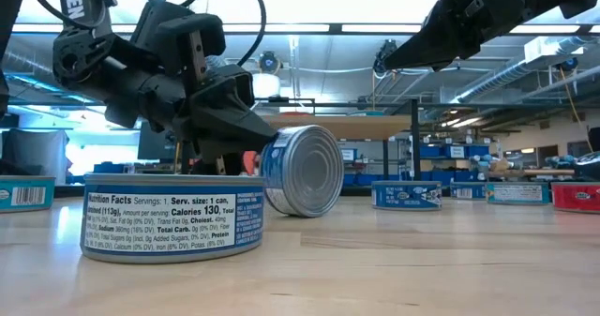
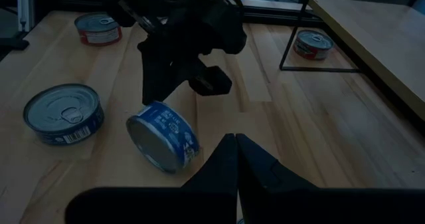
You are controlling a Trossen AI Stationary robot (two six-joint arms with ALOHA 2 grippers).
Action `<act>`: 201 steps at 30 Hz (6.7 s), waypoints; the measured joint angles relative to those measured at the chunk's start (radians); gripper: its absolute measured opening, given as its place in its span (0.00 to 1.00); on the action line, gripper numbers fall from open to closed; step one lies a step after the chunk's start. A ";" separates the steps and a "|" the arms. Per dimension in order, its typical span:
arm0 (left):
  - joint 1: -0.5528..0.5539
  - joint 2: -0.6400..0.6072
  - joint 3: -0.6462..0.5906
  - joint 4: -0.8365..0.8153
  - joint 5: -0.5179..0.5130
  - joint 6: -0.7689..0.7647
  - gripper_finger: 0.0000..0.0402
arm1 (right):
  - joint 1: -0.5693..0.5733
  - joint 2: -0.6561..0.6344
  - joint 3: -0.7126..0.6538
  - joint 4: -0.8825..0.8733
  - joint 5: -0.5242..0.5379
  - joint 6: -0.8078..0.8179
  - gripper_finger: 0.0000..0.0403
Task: Stack canned seafood by type on shelf
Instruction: Put the blue tuna can on the shelf
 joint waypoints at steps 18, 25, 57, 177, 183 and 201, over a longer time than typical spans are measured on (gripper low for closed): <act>0.000 0.000 0.000 0.011 -0.058 0.278 0.39 | 0.001 0.143 0.033 0.052 -0.227 -0.090 0.01; -0.026 0.000 0.000 0.000 -0.104 0.370 0.45 | 0.002 0.351 0.168 -0.016 -0.252 -0.176 0.01; -0.178 -0.002 0.001 -0.034 -0.657 0.659 0.46 | 0.006 0.551 0.502 -0.292 -0.048 -0.104 0.03; 0.394 -0.373 0.552 -1.345 -1.064 1.383 0.35 | -0.129 0.579 0.500 -0.098 0.182 -0.023 0.06; 0.394 -0.301 0.639 -1.396 -1.041 1.383 0.35 | -0.129 0.579 0.500 -0.108 0.182 -0.023 0.06; 0.439 -0.263 0.696 -1.512 -0.997 1.332 0.40 | -0.129 0.579 0.500 -0.122 0.167 -0.022 0.06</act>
